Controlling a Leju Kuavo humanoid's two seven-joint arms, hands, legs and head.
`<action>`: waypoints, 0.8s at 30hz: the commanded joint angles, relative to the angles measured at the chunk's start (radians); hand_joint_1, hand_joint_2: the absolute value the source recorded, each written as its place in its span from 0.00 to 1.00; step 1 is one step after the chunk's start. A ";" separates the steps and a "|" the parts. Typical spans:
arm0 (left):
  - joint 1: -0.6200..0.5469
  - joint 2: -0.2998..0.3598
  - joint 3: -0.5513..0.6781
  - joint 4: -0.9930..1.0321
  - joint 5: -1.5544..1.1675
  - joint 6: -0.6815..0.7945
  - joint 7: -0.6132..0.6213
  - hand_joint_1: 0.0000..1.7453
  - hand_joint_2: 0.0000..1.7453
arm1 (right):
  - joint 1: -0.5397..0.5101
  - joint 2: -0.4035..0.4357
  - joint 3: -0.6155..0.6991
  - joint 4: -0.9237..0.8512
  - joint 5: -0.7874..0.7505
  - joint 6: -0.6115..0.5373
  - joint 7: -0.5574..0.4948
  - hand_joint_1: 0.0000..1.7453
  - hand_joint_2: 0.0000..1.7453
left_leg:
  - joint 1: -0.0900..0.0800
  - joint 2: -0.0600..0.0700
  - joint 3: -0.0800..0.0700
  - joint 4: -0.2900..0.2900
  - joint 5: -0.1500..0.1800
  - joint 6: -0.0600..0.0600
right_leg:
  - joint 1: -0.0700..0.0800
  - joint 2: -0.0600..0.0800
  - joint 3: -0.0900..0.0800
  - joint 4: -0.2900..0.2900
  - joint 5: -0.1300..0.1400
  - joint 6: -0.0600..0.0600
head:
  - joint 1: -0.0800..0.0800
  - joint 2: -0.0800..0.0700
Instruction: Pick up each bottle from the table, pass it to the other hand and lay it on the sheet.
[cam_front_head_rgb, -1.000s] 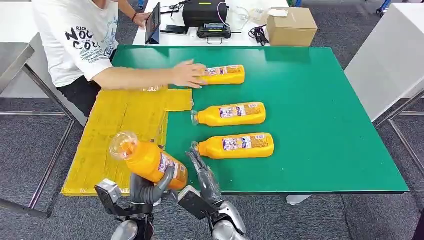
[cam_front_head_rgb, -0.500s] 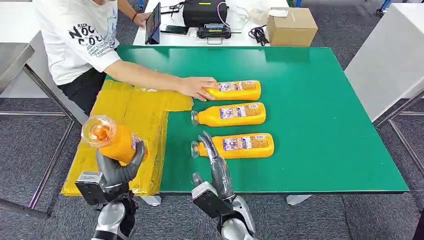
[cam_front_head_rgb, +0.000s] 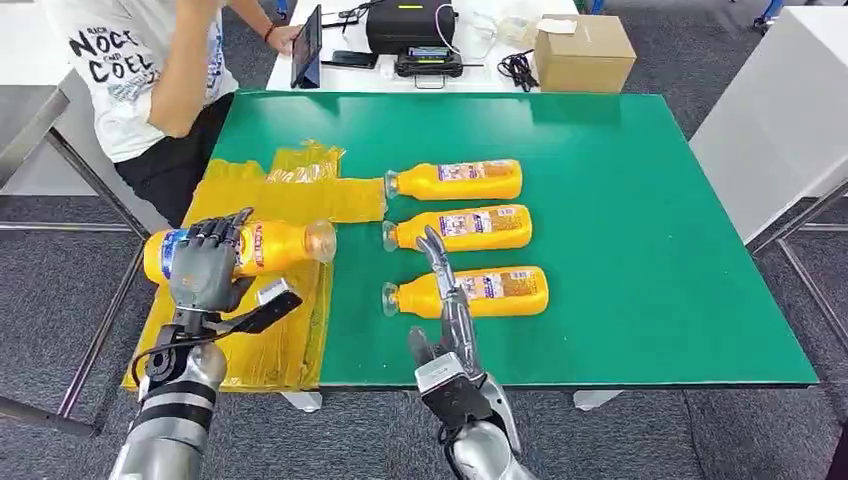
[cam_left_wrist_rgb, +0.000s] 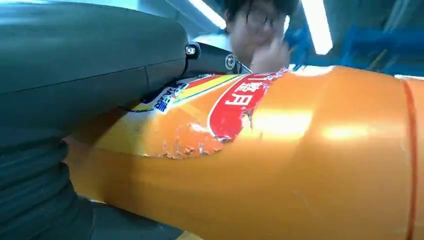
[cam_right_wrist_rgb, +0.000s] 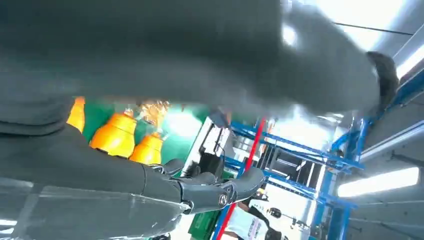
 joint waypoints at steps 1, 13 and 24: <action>-0.227 0.166 -0.168 0.542 -0.095 -0.010 0.239 1.00 1.00 | -0.012 -0.024 -0.055 -0.072 -0.033 0.014 -0.006 0.00 1.00 | 0.001 -0.002 0.006 0.000 -0.001 -0.002 | 0.001 -0.003 0.006 0.000 -0.002 -0.003 | 0.000 0.000; -0.245 0.177 -0.227 0.573 -0.087 -0.166 0.279 1.00 1.00 | -0.009 -0.021 -0.070 -0.070 -0.051 0.049 0.016 0.00 1.00 | 0.001 0.001 0.002 0.000 -0.001 -0.001 | 0.001 0.000 0.002 0.000 -0.001 -0.002 | 0.000 0.000; -0.219 0.149 -0.192 0.597 0.002 -0.353 0.225 0.96 1.00 | -0.009 -0.006 -0.083 -0.028 -0.058 0.085 0.036 0.00 1.00 | 0.000 0.002 0.006 -0.002 -0.001 -0.001 | 0.000 0.002 0.006 -0.002 -0.001 -0.002 | 0.000 0.000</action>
